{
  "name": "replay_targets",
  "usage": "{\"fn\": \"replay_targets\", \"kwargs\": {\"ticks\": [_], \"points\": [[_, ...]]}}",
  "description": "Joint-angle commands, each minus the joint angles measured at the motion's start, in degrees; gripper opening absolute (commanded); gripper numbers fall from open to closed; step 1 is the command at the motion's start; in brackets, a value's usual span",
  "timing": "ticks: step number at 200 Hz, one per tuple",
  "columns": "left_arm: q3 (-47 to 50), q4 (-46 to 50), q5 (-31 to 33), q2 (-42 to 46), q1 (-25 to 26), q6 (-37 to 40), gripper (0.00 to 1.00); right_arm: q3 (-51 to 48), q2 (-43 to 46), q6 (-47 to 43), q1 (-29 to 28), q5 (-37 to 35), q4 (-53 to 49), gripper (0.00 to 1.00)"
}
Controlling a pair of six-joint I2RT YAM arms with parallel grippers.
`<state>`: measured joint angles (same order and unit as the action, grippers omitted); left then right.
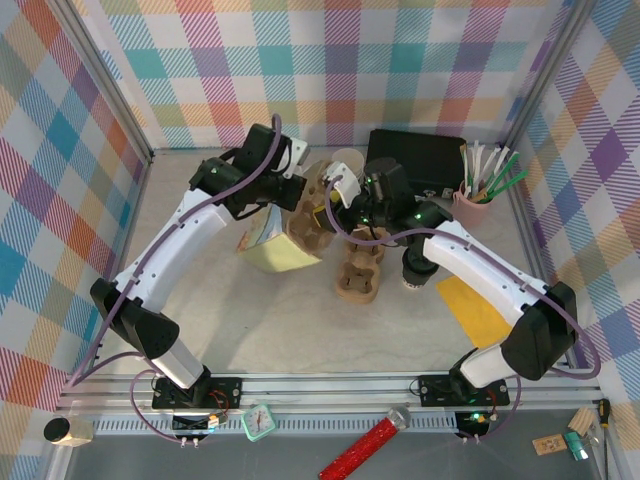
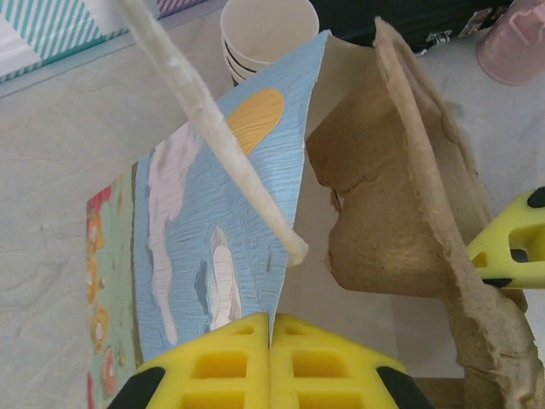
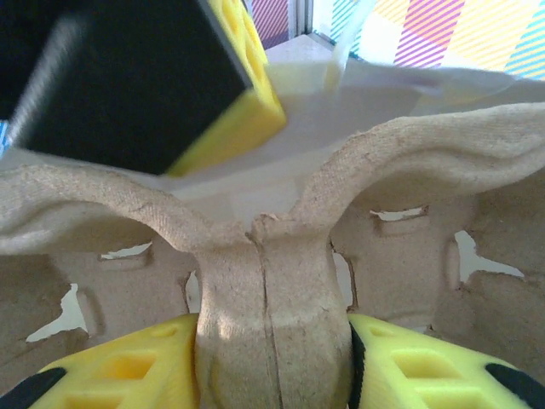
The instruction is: Pack the takeout coffee
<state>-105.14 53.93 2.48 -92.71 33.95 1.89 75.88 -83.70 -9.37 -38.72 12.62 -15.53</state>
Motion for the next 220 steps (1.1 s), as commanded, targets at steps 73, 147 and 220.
{"fn": "replay_targets", "kwargs": {"ticks": [73,147,220], "points": [[1.9,-2.0,-0.6,3.3,0.9,-1.2,0.00,0.0,-1.7,-1.6,0.0,-0.8,-0.7,0.45],[1.8,-2.0,-2.4,3.1,0.9,-1.7,0.00,-2.6,-1.2,0.3,0.0,0.0,0.0,0.45],[3.4,-3.2,-3.5,3.1,1.0,-2.7,0.00,3.2,-4.5,2.6,-0.1,3.9,1.3,0.44]]}}
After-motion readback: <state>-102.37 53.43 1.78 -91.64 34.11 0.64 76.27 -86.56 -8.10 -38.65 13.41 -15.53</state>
